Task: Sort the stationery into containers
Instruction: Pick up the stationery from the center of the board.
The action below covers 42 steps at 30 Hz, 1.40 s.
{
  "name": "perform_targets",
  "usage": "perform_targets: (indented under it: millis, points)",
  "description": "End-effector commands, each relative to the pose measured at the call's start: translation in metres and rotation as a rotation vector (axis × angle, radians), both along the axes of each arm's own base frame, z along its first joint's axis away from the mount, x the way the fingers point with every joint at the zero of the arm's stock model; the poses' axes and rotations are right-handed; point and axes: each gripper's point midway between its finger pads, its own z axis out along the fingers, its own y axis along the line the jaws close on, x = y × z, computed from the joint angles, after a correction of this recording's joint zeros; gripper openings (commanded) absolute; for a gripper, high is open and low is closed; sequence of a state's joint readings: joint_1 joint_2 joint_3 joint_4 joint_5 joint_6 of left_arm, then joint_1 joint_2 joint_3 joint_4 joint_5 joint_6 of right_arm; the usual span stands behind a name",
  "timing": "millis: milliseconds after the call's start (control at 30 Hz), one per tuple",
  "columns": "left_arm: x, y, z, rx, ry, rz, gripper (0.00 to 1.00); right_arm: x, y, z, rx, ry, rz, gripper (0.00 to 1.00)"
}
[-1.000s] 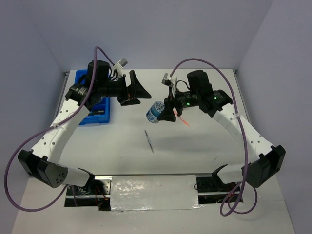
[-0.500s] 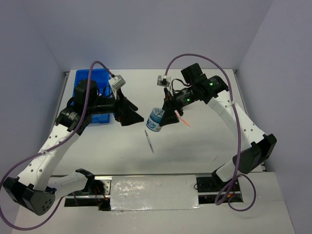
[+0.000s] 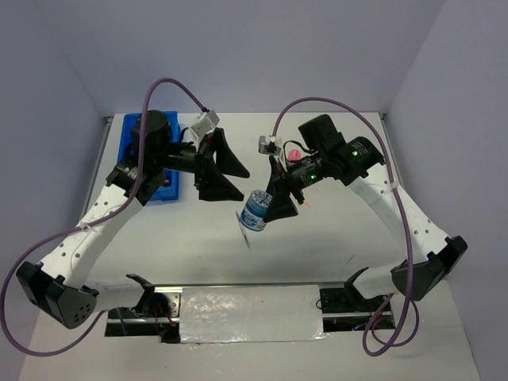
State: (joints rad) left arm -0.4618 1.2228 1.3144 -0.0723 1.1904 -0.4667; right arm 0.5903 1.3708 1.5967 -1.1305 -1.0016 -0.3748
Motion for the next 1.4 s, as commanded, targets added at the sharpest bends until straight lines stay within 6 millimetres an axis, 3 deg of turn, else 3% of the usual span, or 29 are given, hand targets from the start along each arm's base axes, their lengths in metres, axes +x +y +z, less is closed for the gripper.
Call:
perform_targets:
  millis: [0, 367, 600, 1033, 1267, 1367]
  points:
    - [-0.010, -0.003, -0.009, 0.039, -0.015, -0.061, 0.99, -0.003, 0.006, 0.019, 0.052, -0.040, 0.013, 0.00]
    - [-0.001, -0.012, -0.032, 0.136, 0.011, -0.006, 0.99, -0.002, 0.014, 0.030, 0.043, -0.063, 0.014, 0.00]
    - [-0.005, -0.014, -0.026, 0.119, 0.003, -0.032, 0.93, 0.004, 0.018, 0.026, 0.023, -0.052, 0.008, 0.00]
    - [0.002, -0.017, -0.046, 0.176, 0.032, -0.032, 0.92, 0.008, 0.024, 0.033, 0.043, -0.061, 0.014, 0.00]
    - [0.004, -0.021, -0.034, 0.129, 0.025, -0.045, 0.84, 0.009, 0.030, 0.027, 0.028, -0.036, 0.039, 0.00]
    - [0.002, -0.022, -0.028, 0.111, 0.014, -0.057, 0.73, 0.009, 0.032, 0.026, 0.027, -0.031, 0.041, 0.00]
